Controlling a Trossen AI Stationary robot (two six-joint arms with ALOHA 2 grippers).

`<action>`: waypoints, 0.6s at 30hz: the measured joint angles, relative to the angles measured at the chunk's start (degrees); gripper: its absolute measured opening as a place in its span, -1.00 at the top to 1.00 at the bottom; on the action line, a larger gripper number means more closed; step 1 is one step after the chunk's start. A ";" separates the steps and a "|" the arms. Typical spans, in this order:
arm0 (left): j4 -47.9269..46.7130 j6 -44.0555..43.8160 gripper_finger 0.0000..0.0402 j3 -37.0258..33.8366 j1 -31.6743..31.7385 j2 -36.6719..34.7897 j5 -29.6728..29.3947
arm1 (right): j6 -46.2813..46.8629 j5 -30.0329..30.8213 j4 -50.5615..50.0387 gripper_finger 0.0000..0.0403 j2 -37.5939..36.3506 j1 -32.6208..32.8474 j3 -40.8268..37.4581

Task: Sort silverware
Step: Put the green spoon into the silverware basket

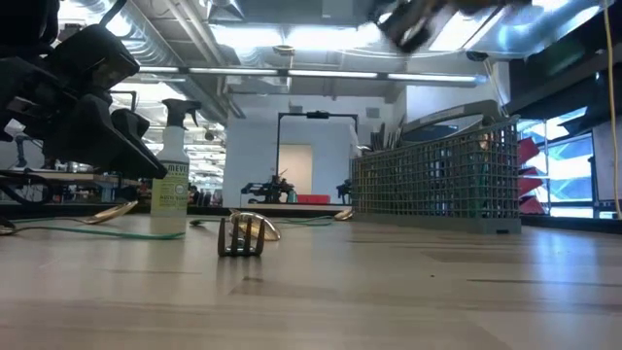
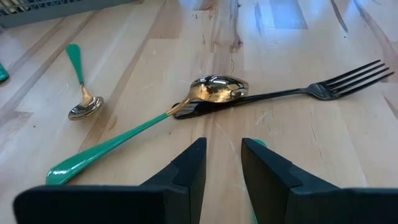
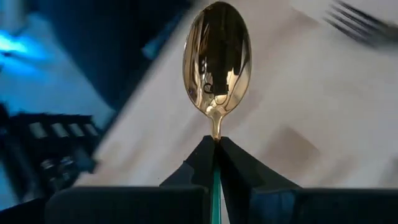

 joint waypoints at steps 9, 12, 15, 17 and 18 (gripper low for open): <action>-0.01 0.01 0.57 0.00 0.00 0.01 0.00 | -3.44 2.96 12.65 1.00 -10.91 11.49 -1.27; -0.03 0.01 0.57 0.00 0.00 0.00 0.00 | -8.16 7.50 19.14 1.00 -15.07 15.06 -3.39; -0.01 0.01 0.57 0.00 0.00 -0.01 0.00 | -13.58 11.80 26.03 1.00 -19.22 17.87 -6.87; -0.01 0.01 0.57 0.00 0.00 0.01 0.00 | -14.93 15.70 30.29 1.00 -21.59 18.58 -10.15; -0.01 0.01 0.57 0.00 0.00 0.01 0.00 | -15.04 17.55 32.47 1.00 -22.73 18.43 -12.02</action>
